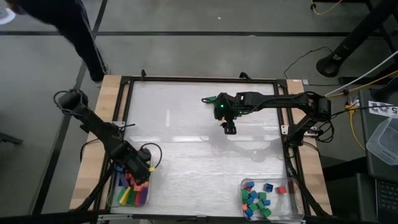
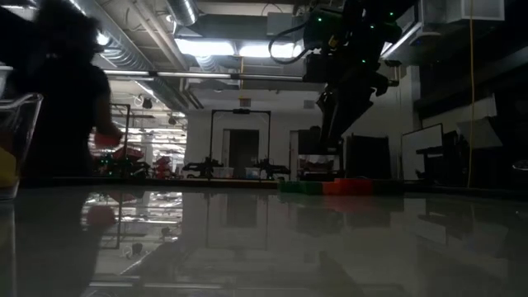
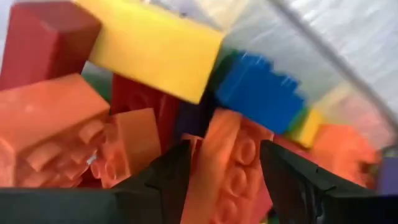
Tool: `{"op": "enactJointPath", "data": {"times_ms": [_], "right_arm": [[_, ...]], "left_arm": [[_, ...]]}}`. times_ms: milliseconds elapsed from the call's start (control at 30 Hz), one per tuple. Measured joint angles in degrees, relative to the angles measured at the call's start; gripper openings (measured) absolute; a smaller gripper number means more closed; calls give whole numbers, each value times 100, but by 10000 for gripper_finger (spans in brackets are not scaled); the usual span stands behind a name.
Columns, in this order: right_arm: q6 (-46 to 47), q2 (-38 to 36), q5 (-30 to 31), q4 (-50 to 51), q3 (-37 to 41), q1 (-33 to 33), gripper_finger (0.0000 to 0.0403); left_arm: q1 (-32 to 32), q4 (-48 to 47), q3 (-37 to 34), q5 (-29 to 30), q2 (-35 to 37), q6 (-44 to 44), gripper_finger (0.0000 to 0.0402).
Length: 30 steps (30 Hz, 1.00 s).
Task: Sort blocks by size
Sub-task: Put the small blue game piece into the right transparent bin
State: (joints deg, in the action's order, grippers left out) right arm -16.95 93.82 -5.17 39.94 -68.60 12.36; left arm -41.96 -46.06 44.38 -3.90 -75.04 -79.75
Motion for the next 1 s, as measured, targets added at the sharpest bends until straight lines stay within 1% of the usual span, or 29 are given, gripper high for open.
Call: {"op": "enactJointPath", "data": {"times_ms": [100,200,267,367,467,667,800,933,1000], "right_arm": [[0,0,-2,0,1,0,236],[0,0,0,2,1,0,236],[0,0,0,4,1,0,236],[0,0,-2,13,1,0,236],[0,0,-2,15,1,0,236],[0,0,-2,17,1,0,236],[0,0,-2,32,1,0,236],[0,2,-2,54,1,0,236],[0,2,-2,53,1,0,236]], "left_arm": [[91,130,0,60,194,42,180],[144,198,0,340,431,4,180],[157,188,2,488,583,-108,180],[158,179,2,534,738,-282,180],[158,178,2,536,764,-602,180],[143,178,3,543,753,-1781,180],[67,257,-48,643,729,-2210,180],[66,584,-321,814,728,-2614,180],[76,653,-435,880,727,-2683,180]]}}
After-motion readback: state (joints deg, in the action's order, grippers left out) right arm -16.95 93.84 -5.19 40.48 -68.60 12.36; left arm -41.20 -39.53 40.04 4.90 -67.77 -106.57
